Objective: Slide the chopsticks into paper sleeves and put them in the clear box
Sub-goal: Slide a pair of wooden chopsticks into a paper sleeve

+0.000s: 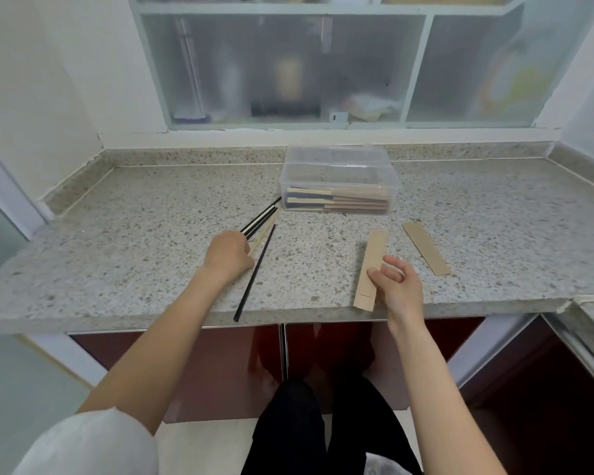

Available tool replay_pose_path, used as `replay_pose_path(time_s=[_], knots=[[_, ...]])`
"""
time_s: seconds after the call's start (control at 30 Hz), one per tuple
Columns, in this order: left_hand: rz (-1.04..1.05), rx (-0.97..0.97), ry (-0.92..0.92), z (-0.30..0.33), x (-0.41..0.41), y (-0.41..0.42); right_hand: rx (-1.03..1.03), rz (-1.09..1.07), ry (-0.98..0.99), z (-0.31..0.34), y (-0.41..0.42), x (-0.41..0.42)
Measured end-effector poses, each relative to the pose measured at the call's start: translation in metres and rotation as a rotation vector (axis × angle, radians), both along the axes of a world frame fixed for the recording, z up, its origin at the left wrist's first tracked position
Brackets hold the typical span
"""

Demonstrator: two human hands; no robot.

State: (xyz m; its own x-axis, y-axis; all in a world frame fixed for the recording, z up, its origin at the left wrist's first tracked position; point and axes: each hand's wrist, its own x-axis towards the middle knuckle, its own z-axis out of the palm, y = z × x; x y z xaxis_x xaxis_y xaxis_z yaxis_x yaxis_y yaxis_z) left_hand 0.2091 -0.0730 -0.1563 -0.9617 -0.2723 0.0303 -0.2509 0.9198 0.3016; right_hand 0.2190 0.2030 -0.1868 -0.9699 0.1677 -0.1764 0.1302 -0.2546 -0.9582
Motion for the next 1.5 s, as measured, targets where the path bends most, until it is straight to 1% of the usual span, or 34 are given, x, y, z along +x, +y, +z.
replay_pose_path(time_s=[0.1, 0.17, 0.23, 0.33, 0.43, 0.57, 0.83, 1.03, 1.33, 1.5], knots=[[0.056, 0.257, 0.152, 0.006, 0.016, -0.009, 0.049, -0.003, 0.006, -0.001, -0.005, -0.001], [-0.025, 0.393, 0.238, 0.011, 0.030, -0.006, 0.070, 0.011, 0.017, 0.001, -0.006, -0.002], [-0.164, 0.480, 0.275, 0.015, 0.042, 0.002, 0.052, 0.051, 0.037, 0.004, -0.010, -0.001], [-0.338, 0.440, 0.311, 0.012, 0.053, 0.014, -0.069, 0.061, 0.035, 0.010, -0.015, 0.000], [-0.406, 0.426, 0.325, 0.005, 0.058, 0.020, -0.181, -0.026, 0.042, 0.014, -0.011, -0.001], [-0.429, 0.392, 0.316, -0.003, 0.059, 0.023, -0.329, -0.095, 0.103, 0.021, 0.000, -0.003], [-0.398, 0.344, 0.326, -0.011, 0.057, 0.026, -0.414, -0.131, 0.148, 0.024, 0.007, 0.000], [-0.398, 0.319, 0.354, -0.012, 0.058, 0.023, -0.398, -0.144, 0.162, 0.024, 0.010, 0.003], [-0.379, 0.284, 0.434, -0.009, 0.061, 0.024, -0.094, -0.066, 0.259, 0.023, 0.007, 0.007], [-0.377, 0.282, 0.471, -0.014, 0.062, 0.026, -0.081, -0.061, 0.249, 0.018, 0.006, 0.006]])
